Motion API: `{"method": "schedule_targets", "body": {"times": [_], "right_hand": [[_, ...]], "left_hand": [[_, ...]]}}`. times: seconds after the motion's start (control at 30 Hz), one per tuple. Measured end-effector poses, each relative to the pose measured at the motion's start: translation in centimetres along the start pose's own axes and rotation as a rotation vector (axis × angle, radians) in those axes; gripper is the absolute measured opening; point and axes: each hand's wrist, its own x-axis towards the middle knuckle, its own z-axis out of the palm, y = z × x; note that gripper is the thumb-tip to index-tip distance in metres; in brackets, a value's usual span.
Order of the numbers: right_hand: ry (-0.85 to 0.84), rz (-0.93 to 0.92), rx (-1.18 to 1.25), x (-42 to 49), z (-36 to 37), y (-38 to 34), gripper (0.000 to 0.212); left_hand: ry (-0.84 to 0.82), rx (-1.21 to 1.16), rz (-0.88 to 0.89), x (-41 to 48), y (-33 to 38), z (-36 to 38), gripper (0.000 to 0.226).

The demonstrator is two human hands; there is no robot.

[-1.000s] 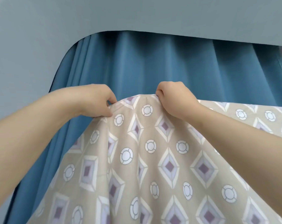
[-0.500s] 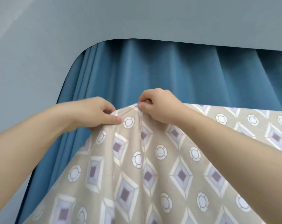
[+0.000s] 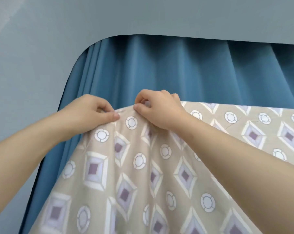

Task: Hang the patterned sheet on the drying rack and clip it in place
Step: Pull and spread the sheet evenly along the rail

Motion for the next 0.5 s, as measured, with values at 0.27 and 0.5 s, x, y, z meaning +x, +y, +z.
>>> {"method": "schedule_targets", "body": {"times": [0.27,0.5], "right_hand": [[0.151,-0.080,-0.103,-2.8,1.8,-1.0,0.034],[0.047,-0.068,0.049,-9.0,5.1,-1.8,0.027]], "left_hand": [[-0.135,-0.184,-0.112,-3.0,-1.0,1.0,0.024],[-0.273,-0.400,-0.276,-7.9,-4.7,2.1,0.025]]}}
